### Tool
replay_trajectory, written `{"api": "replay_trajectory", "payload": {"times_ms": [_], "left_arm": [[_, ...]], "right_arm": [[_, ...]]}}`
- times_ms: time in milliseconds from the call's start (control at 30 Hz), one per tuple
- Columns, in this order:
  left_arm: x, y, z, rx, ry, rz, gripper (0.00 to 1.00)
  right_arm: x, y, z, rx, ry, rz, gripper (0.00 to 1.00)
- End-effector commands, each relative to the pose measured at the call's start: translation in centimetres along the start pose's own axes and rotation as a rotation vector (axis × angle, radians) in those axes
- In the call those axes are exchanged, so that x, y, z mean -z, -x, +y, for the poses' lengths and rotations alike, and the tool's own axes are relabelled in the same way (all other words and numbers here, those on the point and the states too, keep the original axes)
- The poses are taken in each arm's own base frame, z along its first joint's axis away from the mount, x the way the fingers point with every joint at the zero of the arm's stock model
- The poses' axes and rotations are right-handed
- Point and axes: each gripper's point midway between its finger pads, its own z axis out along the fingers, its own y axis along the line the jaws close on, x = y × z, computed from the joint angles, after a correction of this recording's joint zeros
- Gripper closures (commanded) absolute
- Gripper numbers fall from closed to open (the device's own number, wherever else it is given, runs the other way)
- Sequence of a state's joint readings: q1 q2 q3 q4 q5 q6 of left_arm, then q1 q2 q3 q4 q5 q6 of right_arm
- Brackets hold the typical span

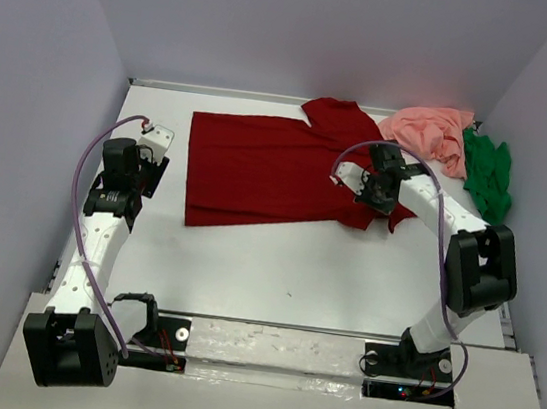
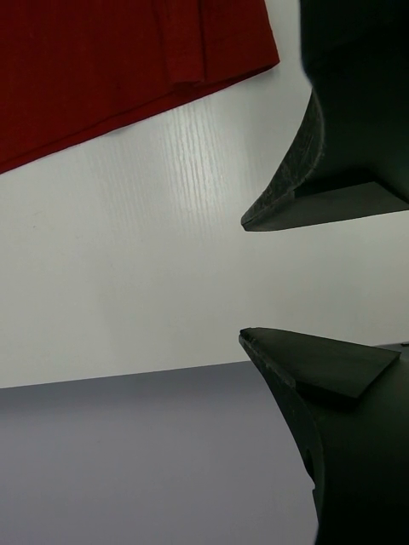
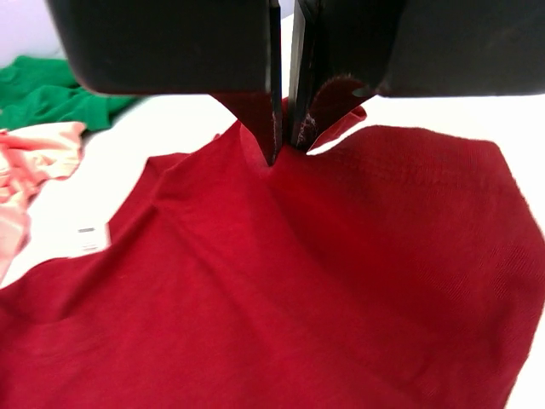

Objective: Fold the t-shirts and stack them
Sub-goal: Fold the flattened tshirt in 1/3 of the way

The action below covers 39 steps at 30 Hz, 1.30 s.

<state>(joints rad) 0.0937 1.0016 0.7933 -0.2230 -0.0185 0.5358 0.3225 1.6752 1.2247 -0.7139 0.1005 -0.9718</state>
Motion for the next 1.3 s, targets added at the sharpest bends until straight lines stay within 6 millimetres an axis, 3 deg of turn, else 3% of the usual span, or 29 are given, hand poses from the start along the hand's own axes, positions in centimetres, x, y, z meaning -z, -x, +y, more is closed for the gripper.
{"api": "replay_trajectory", "payload": {"times_ms": [0,333,567,833,1267], "left_arm": [[0.3,1.7,0.8,-0.007,0.012,-0.046,0.39],[-0.3,1.8,0.5,-0.027,-0.005,-0.031,0.39],[-0.7,1.4,0.2,-0.043,-0.016,-0.013,0.39],[-1.0,1.9,0.1,-0.038,-0.026,-0.011,0.39],[-1.1,1.4,-0.4,-0.037,-0.036,-0.003,0.39]], "right_arm": [[0.2,1.5,-2.2,-0.011,-0.044,-0.004,1.00],[-1.7,3.9,-6.2,-0.037,-0.101,0.003,1.00],[-2.0,5.4,-9.2,-0.060,-0.169,0.000,1.00],[-2.9,6.1,-11.1,-0.075,-0.209,0.014,1.00],[-6.0,6.1,-12.5,-0.104,-0.227,0.062,1.00]]}}
